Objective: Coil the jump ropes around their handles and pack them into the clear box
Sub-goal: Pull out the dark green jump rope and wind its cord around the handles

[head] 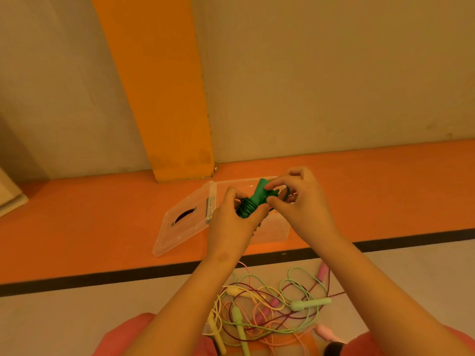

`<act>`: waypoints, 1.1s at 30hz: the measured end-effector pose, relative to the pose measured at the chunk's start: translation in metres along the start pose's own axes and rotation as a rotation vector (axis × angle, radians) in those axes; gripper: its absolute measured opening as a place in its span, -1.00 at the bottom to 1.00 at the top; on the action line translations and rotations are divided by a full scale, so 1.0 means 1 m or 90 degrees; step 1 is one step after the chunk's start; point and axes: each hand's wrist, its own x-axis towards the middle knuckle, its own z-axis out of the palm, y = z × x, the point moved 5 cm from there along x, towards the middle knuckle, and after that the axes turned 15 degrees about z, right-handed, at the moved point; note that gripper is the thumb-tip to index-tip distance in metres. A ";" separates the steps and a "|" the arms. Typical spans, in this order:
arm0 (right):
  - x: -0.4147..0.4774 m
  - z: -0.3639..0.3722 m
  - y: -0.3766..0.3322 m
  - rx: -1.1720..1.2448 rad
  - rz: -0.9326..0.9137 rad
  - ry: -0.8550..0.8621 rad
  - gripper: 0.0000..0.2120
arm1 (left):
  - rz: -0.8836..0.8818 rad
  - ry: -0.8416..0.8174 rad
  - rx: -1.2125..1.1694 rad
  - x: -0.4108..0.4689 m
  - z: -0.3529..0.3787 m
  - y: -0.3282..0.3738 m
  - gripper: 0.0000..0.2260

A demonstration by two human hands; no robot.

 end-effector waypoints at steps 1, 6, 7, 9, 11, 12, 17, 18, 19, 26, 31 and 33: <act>0.000 0.001 -0.001 -0.045 -0.018 0.021 -0.79 | 0.002 -0.006 0.007 0.001 0.001 -0.001 -0.69; 0.005 0.001 -0.003 -0.166 -0.154 0.085 -0.88 | -0.036 -0.071 -0.031 0.010 0.004 -0.003 -0.70; 0.007 0.001 -0.003 -0.178 -0.177 0.082 -0.92 | -0.053 -0.092 -0.048 0.012 0.003 -0.005 -0.69; 0.012 0.001 -0.003 -0.207 -0.195 0.064 -0.89 | -0.090 -0.149 -0.074 0.015 0.005 -0.010 -0.66; 0.014 0.004 -0.005 -0.199 -0.187 0.036 -0.77 | -0.118 -0.210 -0.076 0.015 0.010 -0.012 -0.66; 0.014 0.005 -0.009 -0.175 -0.178 0.024 -0.73 | -0.123 -0.230 -0.073 0.016 0.013 -0.012 -0.65; 0.013 0.006 -0.009 -0.022 -0.114 -0.018 -0.92 | -0.146 -0.292 -0.092 0.028 0.022 -0.010 -0.68; 0.016 0.005 -0.008 -0.008 -0.094 -0.025 -0.94 | -0.145 -0.309 -0.105 0.028 0.024 -0.010 -0.71; 0.019 0.004 -0.006 -0.006 -0.069 -0.043 -0.87 | -0.144 -0.323 -0.121 0.027 0.027 -0.009 -0.74; 0.045 -0.029 0.004 0.076 0.024 -0.033 -0.80 | -0.187 -0.242 -0.194 0.037 0.033 -0.011 -0.82; 0.040 -0.025 0.000 -0.128 0.018 0.021 -0.66 | -0.130 -0.134 -0.063 0.044 0.024 -0.009 -0.73; 0.035 -0.017 -0.002 -0.188 0.002 0.046 -0.60 | -0.089 -0.100 -0.018 0.043 0.024 -0.005 -0.75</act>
